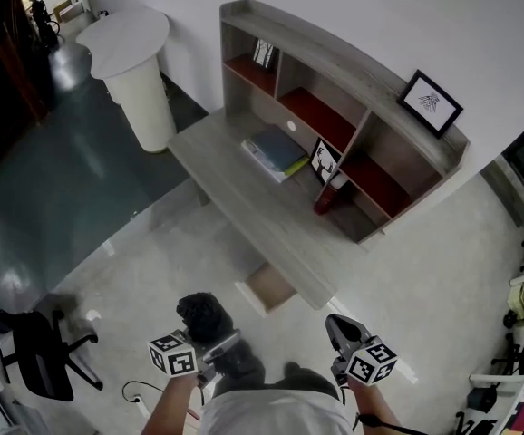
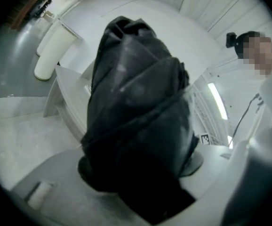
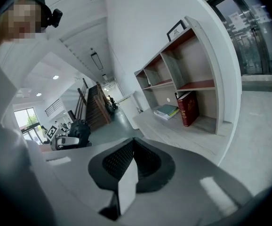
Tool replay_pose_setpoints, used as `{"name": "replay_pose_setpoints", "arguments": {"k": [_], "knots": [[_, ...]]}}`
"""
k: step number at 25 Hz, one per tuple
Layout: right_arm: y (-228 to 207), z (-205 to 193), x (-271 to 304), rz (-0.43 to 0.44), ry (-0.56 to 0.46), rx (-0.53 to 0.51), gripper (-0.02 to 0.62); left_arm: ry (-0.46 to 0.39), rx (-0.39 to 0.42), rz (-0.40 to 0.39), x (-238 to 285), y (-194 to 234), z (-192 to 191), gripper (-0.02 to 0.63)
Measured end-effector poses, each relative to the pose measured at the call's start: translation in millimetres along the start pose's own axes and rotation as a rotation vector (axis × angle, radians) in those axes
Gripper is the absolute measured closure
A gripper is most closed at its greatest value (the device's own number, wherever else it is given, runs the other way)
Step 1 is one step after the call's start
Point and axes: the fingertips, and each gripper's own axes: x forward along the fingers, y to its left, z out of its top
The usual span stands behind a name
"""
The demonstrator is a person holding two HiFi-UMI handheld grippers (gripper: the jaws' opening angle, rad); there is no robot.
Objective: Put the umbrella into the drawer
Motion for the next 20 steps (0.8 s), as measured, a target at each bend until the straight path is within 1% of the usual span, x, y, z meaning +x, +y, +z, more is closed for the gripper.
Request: {"name": "replay_pose_setpoints", "arguments": {"k": [5,10,16,20], "knots": [[3,-7,19,-0.036,0.002,0.025,0.591,0.059,-0.003,-0.037,13,23,7,0.316],[-1,-13,34,-0.052,0.021,0.041,0.591,0.114,-0.007,-0.054,34,40,7,0.316],[-16,-24,50,-0.040,0.042,0.058,0.591,0.161,-0.013,-0.051,61,51,-2,0.316],[-32,-35,63,-0.029,0.067,0.058,0.591,0.199,0.014,-0.032,81,60,-8,0.316]]}}
